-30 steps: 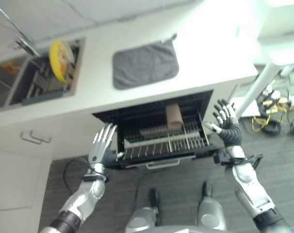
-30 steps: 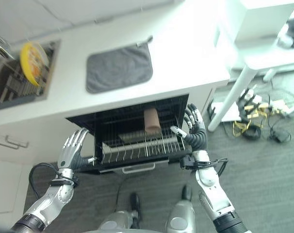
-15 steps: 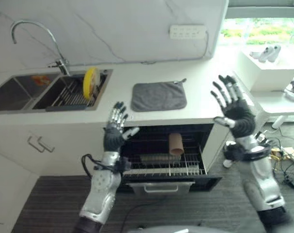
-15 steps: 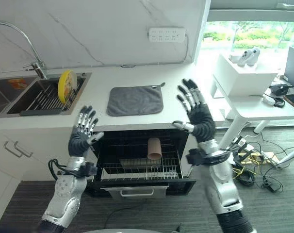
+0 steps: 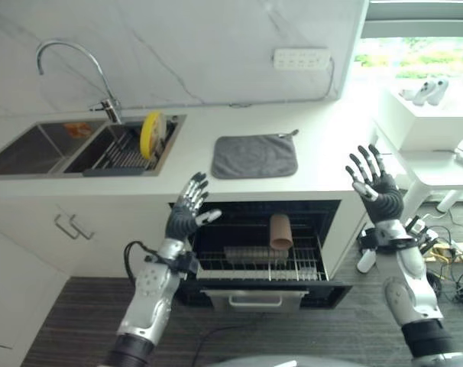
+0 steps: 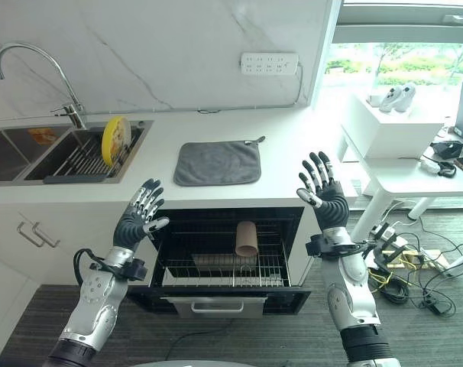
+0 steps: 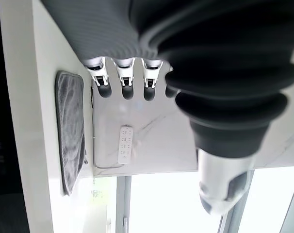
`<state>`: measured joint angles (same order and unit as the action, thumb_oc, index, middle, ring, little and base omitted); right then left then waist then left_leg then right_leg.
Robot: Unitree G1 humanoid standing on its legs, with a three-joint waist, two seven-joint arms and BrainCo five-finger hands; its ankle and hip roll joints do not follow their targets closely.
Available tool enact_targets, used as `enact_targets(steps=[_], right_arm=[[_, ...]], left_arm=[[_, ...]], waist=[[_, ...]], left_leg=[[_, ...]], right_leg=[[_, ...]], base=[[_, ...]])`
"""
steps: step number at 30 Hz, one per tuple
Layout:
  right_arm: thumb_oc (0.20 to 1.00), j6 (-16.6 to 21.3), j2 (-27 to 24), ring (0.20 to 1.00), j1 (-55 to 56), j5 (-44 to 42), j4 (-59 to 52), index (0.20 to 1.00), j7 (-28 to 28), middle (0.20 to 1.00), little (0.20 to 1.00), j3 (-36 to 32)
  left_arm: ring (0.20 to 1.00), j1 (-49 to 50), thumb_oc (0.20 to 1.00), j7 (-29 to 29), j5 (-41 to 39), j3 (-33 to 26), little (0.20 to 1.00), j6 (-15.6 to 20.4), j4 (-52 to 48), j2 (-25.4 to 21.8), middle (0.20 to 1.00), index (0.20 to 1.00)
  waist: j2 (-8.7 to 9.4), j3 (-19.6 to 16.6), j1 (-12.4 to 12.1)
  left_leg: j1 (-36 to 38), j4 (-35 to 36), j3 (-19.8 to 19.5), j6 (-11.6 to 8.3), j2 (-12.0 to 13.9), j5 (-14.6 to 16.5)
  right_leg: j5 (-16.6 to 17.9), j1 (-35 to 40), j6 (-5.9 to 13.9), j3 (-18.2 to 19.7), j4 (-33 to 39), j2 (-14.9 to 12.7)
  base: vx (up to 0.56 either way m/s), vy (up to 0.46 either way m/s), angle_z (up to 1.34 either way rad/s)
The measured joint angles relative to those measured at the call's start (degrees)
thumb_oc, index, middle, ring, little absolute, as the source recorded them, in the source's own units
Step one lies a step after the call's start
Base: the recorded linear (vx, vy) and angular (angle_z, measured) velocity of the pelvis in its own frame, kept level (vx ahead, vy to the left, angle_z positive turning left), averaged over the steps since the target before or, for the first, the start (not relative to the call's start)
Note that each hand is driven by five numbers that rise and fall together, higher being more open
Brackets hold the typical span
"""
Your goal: Place the dishes in the dishwasher.
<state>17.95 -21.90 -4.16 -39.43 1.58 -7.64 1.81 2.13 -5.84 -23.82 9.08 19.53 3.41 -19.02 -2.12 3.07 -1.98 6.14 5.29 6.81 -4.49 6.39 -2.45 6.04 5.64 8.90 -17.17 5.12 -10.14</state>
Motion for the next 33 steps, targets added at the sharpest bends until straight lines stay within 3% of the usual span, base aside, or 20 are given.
enact_targets(steps=[3,5,6,7,8,9,10,11,12,13,14,15,16,17,19,22,23,25,27,33], right_arm=[[1.000,-0.53,-0.02,1.000,1.95,2.24,-0.04,1.000,1.19,1.000,1.000,-0.04],[1.000,-2.50,-1.06,1.000,2.21,2.23,0.02,1.000,1.73,1.000,1.000,0.00],[1.000,-2.47,-2.00,1.000,1.47,2.04,0.17,1.000,2.52,1.000,1.000,0.01],[1.000,-2.44,-3.05,1.000,-0.45,1.99,0.23,1.000,3.11,1.000,1.000,-0.16],[1.000,-0.78,-4.93,1.000,5.87,3.63,1.31,1.000,3.11,1.000,1.000,-0.57],[1.000,-1.39,-5.70,1.000,9.40,4.11,3.02,1.000,3.16,1.000,1.000,-0.40],[1.000,-5.80,-3.91,1.000,11.20,4.45,1.22,1.000,4.58,1.000,1.000,-3.33],[1.000,-5.22,-0.63,1.000,11.36,4.30,-2.63,1.000,5.32,1.000,1.000,-10.58],[1.000,-3.95,1.22,1.000,10.67,3.67,-2.61,1.000,6.17,1.000,1.000,-14.94],[1.000,-3.57,2.46,1.000,9.47,3.31,-3.53,1.000,6.15,1.000,1.000,-15.28],[1.000,-3.85,3.90,1.000,8.94,3.31,-3.95,1.000,5.45,1.000,1.000,-12.45],[1.000,-4.49,6.26,1.000,8.67,3.29,-4.56,1.000,4.75,1.000,1.000,-9.04],[1.000,-5.35,7.34,1.000,8.39,3.32,-4.48,1.000,4.02,1.000,1.000,-4.21],[1.000,-5.75,7.15,1.000,8.28,3.36,-5.01,1.000,3.57,1.000,1.000,-3.27],[1.000,-4.91,4.58,1.000,5.98,3.49,-8.37,1.000,4.07,1.000,1.000,-2.31],[1.000,-3.43,0.81,1.000,3.44,3.44,-9.27,1.000,4.33,1.000,1.000,-2.37],[1.000,-2.31,-0.96,1.000,2.66,3.39,-8.43,1.000,4.19,1.000,1.000,-2.75],[1.000,-2.19,-1.06,1.000,2.51,3.25,-5.98,1.000,4.33,1.000,1.000,-2.83],[1.000,-2.02,-0.62,1.000,2.12,3.26,-5.41,1.000,4.41,1.000,1.000,-2.45],[1.000,-2.04,-0.67,1.000,3.23,3.23,-5.44,1.000,4.69,1.000,1.000,-2.48]], left_arm=[[1.000,1.38,1.000,0.11,0.05,-0.25,1.000,-0.10,-0.01,-0.12,1.000,1.000],[1.000,2.13,1.000,0.22,0.08,-0.16,1.000,-0.36,0.39,-0.42,1.000,1.000],[1.000,2.33,1.000,0.05,0.20,-0.04,1.000,-0.36,1.09,-0.22,1.000,1.000],[1.000,2.02,1.000,0.07,0.22,-0.22,1.000,0.03,1.18,-0.27,1.000,1.000],[1.000,0.62,1.000,0.17,1.85,-0.87,1.000,1.41,3.83,0.83,1.000,1.000],[1.000,0.69,1.000,0.46,2.13,-1.83,1.000,1.73,4.90,1.00,1.000,1.000],[1.000,1.30,1.000,0.53,2.24,-2.81,1.000,0.81,3.67,-3.40,1.000,1.000],[1.000,-1.94,1.000,-1.14,2.51,-0.79,1.000,0.74,5.95,-6.08,1.000,1.000],[1.000,-3.49,1.000,-1.79,2.60,1.50,1.000,0.55,7.19,-5.61,1.000,1.000],[1.000,-2.62,1.000,-2.43,2.97,2.25,1.000,0.82,6.47,-5.86,1.000,1.000],[1.000,-1.70,1.000,-2.31,4.95,1.83,1.000,1.01,6.39,-6.28,1.000,1.000],[1.000,-0.27,1.000,-1.79,6.13,0.45,1.000,1.75,5.95,-7.23,1.000,1.000],[1.000,0.71,1.000,-1.28,7.25,-2.01,1.000,1.88,5.64,-7.77,1.000,1.000],[1.000,0.66,1.000,-0.99,7.25,-2.67,1.000,1.88,4.53,-8.06,1.000,1.000],[1.000,-1.33,1.000,-0.86,7.20,-2.97,1.000,2.05,1.15,-9.81,1.000,1.000],[1.000,-6.43,1.000,0.58,7.24,-2.73,1.000,2.06,1.16,-9.38,1.000,1.000],[1.000,-6.75,1.000,1.28,7.61,-2.66,1.000,2.02,1.18,-8.58,1.000,1.000],[1.000,-5.52,1.000,1.38,8.04,-2.46,1.000,1.94,1.14,-7.98,1.000,1.000],[1.000,-1.38,1.000,1.28,9.23,-2.56,1.000,1.92,0.04,-7.62,1.000,1.000],[1.000,0.00,1.000,1.03,9.24,-2.29,1.000,1.73,-0.99,-7.56,1.000,1.000]], waist=[[-0.23,0.05,0.08],[0.28,0.67,-0.24],[0.83,2.14,-2.08],[-1.52,3.08,-1.93],[-0.89,3.48,-1.13],[-0.05,3.72,-1.97],[2.10,5.93,-1.18],[2.71,7.63,2.23],[2.97,7.73,3.17],[3.53,7.86,1.69],[3.43,7.99,-0.50],[3.35,7.96,-1.90],[3.66,8.44,-2.69],[3.72,8.40,-2.66],[2.77,8.54,-1.92],[2.37,8.48,0.31],[2.54,8.43,0.55],[1.73,8.21,0.59],[1.42,8.02,-0.19],[-1.19,5.26,0.75]], left_leg=[[-0.06,-0.41,-0.01,0.34,0.19,0.33],[-5.70,-10.38,-1.14,0.38,-0.31,1.68],[-10.90,-19.93,-3.61,2.38,-1.83,2.54],[-11.45,-19.53,-3.31,2.42,-1.36,6.83],[-18.39,-32.71,-10.21,-1.78,2.88,12.41],[-19.60,-35.73,-12.06,-3.88,6.94,13.76],[-20.45,-33.20,-10.53,-2.94,11.34,17.09],[-21.53,-28.56,-4.62,-2.86,11.68,16.10],[-20.54,-28.34,-3.44,-5.10,7.22,13.42],[-20.26,-31.68,-3.12,-4.17,2.36,12.94],[-19.34,-33.30,-1.15,-2.78,0.73,12.71],[-17.77,-31.84,1.65,-0.77,0.81,13.08],[-14.98,-26.16,4.73,2.13,1.49,11.34],[-12.70,-21.00,4.77,3.67,0.43,9.47],[-9.79,-11.04,3.37,7.90,-1.98,2.21],[-7.02,-4.16,1.39,5.26,-6.35,-1.49],[-6.89,-4.10,1.41,5.25,-10.05,-0.93],[-6.71,-3.89,1.87,5.40,-12.33,-0.79],[-5.78,-3.33,2.01,5.26,-12.43,0.07],[-4.65,-3.61,2.49,4.76,-12.69,1.48]], right_leg=[[-0.68,-0.09,-0.09,0.23,-0.34,0.35],[-2.81,-2.57,-1.21,1.09,-3.26,-0.93],[-4.59,-4.10,-1.40,1.95,-7.62,-3.08],[-6.96,-7.92,-1.11,2.47,-13.03,-4.69],[-6.67,-9.21,0.83,3.21,-15.15,-5.97],[-7.42,-10.54,1.44,4.57,-17.09,-6.36],[-11.07,-15.88,3.50,7.22,-26.32,-10.99],[-10.75,-14.95,4.90,4.64,-26.88,-16.18],[-7.08,-11.65,3.20,4.25,-21.34,-19.79],[0.86,-9.40,-2.67,5.84,-15.50,-22.62],[13.05,-10.27,-6.13,5.04,-10.91,-23.15],[22.17,-11.35,-7.23,2.95,-7.51,-22.60],[8.90,-14.34,-0.57,-1.41,-18.49,-18.88],[2.15,-14.11,1.42,-3.72,-24.67,-15.37],[-10.20,-12.65,0.17,-2.86,-32.51,-4.89],[-18.32,-10.65,-3.43,-1.34,-31.90,7.49],[-19.29,-10.65,-5.72,-0.72,-28.18,8.67],[-19.17,-9.82,-6.53,-0.73,-23.91,7.50],[-17.44,-6.85,-8.58,-2.16,-18.54,7.86],[-14.73,-4.13,-9.56,-0.26,-14.86,8.92]], base=[[0.08,-0.012,0.01],[-0.08,0.288,0.12],[-0.11,1.052,0.31],[-0.12,1.665,0.60],[-0.05,1.852,0.41],[0.01,1.112,0.17],[0.06,0.619,0.36],[0.05,0.418,0.79],[0.01,0.514,0.45],[-0.06,0.517,-0.80],[-0.08,0.517,-1.69],[-0.07,0.431,-1.75],[-0.02,0.411,-1.11],[0.00,0.353,-0.54],[0.05,0.232,0.12],[0.07,0.061,0.45],[0.07,-0.012,0.22],[0.07,-0.031,0.14],[0.19,-0.035,-0.02],[0.07,-0.023,-0.03]])
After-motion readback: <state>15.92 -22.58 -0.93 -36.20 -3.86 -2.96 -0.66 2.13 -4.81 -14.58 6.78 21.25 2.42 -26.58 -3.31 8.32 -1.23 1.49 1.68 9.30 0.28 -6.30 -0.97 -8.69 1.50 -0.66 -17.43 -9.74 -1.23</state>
